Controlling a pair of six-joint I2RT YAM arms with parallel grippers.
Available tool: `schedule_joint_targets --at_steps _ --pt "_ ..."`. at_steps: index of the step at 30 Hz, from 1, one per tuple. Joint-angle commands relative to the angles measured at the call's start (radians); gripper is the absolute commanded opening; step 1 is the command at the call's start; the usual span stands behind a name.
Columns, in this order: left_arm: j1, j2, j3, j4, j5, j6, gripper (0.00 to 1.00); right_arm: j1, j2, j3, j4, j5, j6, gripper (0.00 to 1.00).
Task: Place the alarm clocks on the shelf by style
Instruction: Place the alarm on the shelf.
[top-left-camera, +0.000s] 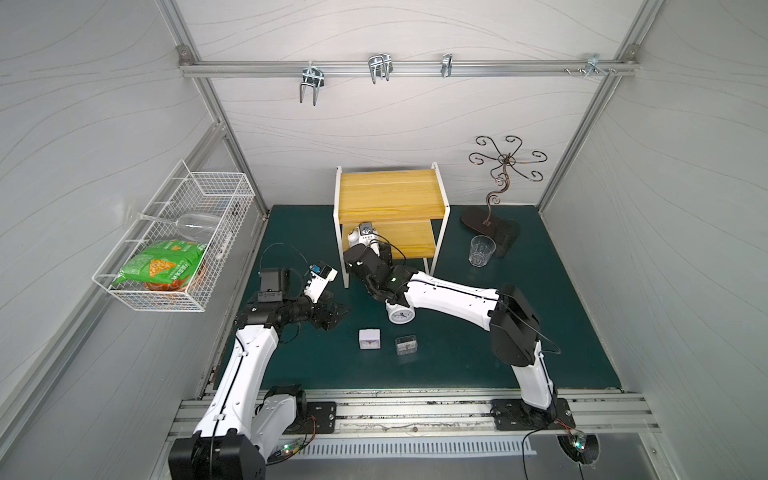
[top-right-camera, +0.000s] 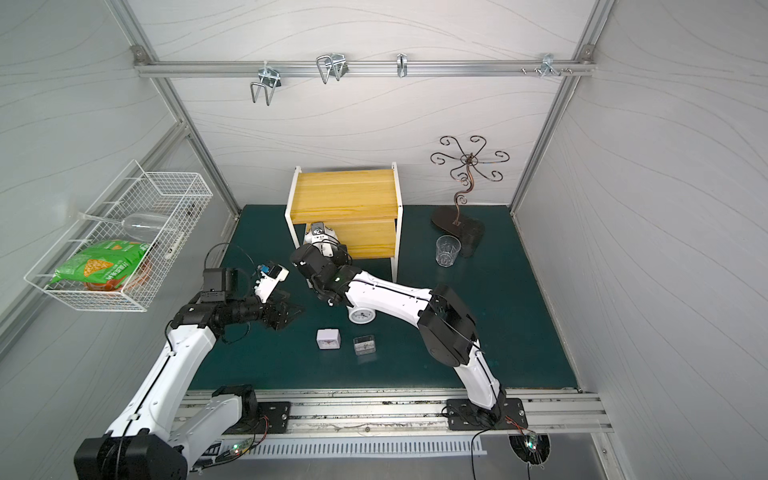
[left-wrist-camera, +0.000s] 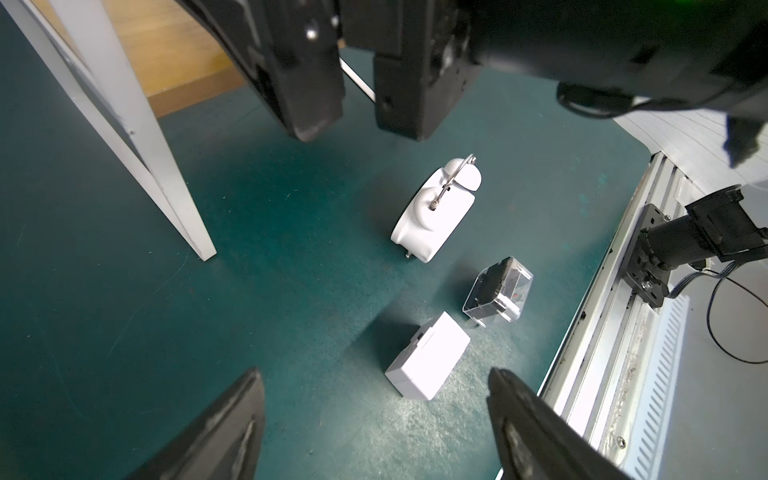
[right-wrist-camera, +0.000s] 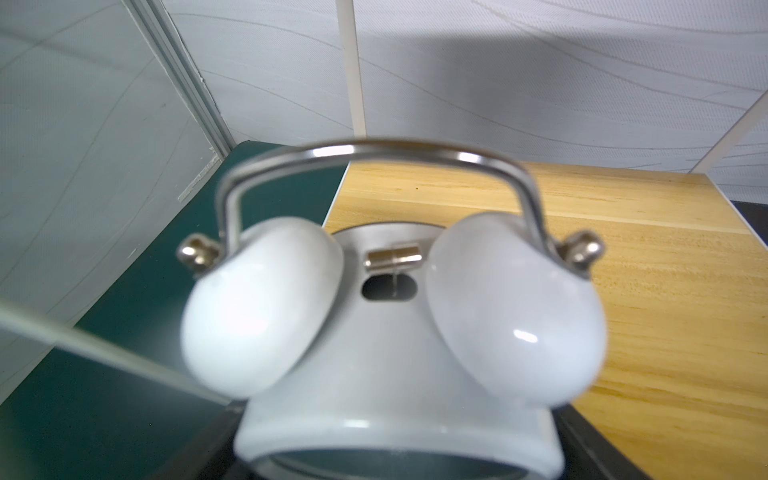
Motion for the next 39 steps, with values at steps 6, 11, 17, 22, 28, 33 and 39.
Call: schedule_joint_targets --at_steps 6,11,17,22,28,33,39 --pt "0.008 -0.004 0.014 -0.002 0.030 0.012 0.86 -0.023 0.016 0.003 0.117 0.055 0.019 0.71" --pt "0.007 -0.006 0.014 -0.001 0.030 0.012 0.86 -0.025 0.019 -0.002 0.120 0.074 0.030 0.71" --pt "0.007 -0.007 0.016 -0.004 0.032 0.012 0.86 -0.025 0.024 -0.016 0.138 0.090 0.042 0.71" --pt "0.008 -0.007 0.015 -0.008 0.034 0.013 0.86 -0.028 0.034 -0.010 0.138 0.086 0.048 0.71" --pt "0.007 -0.007 0.016 -0.013 0.037 0.017 0.86 -0.029 0.056 0.013 0.152 0.086 0.033 0.71" --pt "0.009 -0.007 0.016 -0.016 0.037 0.018 0.86 -0.037 0.069 0.015 0.182 0.093 0.011 0.71" --pt "0.009 -0.007 0.016 -0.021 0.038 0.021 0.86 -0.043 0.085 0.034 0.195 0.095 -0.012 0.72"
